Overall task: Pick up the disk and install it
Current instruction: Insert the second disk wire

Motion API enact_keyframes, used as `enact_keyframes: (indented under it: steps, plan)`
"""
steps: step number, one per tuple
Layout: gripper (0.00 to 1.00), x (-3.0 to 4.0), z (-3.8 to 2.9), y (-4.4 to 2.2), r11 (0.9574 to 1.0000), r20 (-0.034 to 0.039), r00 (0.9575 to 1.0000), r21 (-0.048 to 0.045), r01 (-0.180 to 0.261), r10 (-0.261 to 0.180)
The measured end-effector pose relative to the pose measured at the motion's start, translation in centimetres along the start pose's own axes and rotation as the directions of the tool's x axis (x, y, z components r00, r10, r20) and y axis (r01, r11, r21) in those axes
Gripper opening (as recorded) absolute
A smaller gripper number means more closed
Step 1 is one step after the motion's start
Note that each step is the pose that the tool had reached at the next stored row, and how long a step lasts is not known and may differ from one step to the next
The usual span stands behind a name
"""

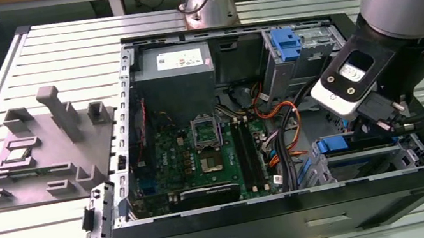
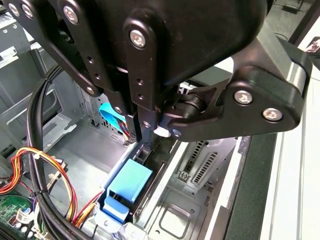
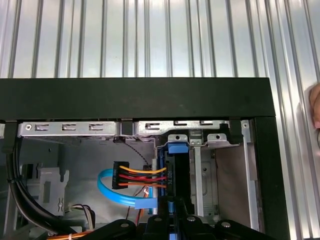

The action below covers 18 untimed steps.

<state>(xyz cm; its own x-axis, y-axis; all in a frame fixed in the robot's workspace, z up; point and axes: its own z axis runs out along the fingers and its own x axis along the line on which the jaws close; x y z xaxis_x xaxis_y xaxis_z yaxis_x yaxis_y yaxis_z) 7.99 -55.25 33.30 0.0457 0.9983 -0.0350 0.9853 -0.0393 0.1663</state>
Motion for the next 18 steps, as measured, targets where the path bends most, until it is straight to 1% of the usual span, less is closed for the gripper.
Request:
enact_keyframes:
  steps: [2, 5, 14, 18]
  plan:
    - [0.16, 0.00, 0.02, 0.00, 1.0000, -0.0026, 1.0000, 0.0001, 0.000, 0.000]
    - [0.16, 0.00, 0.07, -0.01, 1.0000, -0.0112, 0.9999, 0.0005, -0.001, 0.001]
    - [0.16, -0.08, 0.26, -0.04, 1.0000, -0.0116, 0.9999, -0.0002, -0.001, 0.001]
    - [0.16, -0.17, 0.55, -0.08, 1.0000, -0.0152, 0.9999, 0.0000, -0.002, 0.002]
